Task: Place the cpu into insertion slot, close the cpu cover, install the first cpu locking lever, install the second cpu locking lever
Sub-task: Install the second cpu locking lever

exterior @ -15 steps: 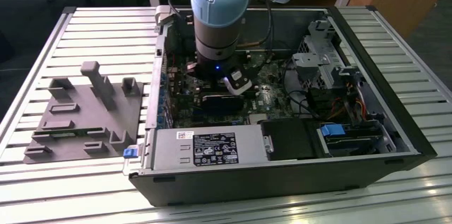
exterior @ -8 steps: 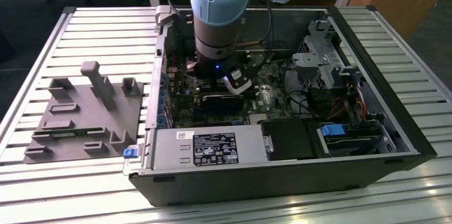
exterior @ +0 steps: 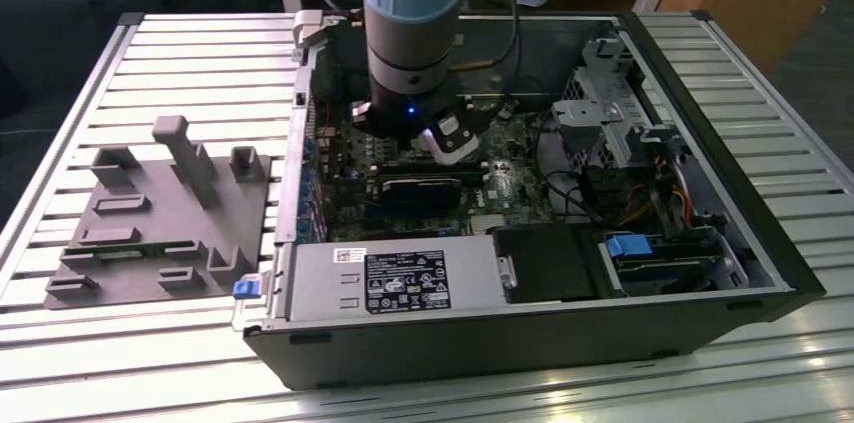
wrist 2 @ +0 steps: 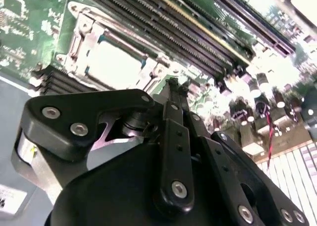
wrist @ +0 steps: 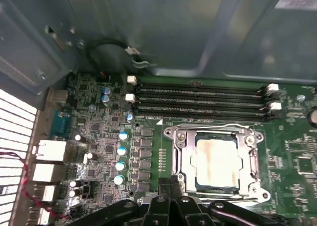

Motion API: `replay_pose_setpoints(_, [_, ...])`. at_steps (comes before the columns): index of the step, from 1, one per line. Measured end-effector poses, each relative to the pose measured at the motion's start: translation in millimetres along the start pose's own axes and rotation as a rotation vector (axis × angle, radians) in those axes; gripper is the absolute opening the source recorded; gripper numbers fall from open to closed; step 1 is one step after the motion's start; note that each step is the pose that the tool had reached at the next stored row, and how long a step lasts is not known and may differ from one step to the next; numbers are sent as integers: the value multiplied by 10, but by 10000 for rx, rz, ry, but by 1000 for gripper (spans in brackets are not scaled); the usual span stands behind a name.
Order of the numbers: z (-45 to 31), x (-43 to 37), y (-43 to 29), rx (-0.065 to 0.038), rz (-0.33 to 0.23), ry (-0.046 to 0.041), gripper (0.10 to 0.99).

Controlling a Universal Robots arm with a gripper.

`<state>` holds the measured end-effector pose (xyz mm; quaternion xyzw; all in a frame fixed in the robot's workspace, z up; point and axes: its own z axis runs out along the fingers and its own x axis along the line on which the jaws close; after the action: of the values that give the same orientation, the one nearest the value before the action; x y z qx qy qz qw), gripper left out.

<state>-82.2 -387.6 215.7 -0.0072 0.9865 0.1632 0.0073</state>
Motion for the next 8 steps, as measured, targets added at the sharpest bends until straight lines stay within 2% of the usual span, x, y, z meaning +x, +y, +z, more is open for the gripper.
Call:
replay_pose_setpoints(4, [-121,-3,53,2,1,0,106])
replay_pose_setpoints(8, [-200,-4,84,10,27,-7,106])
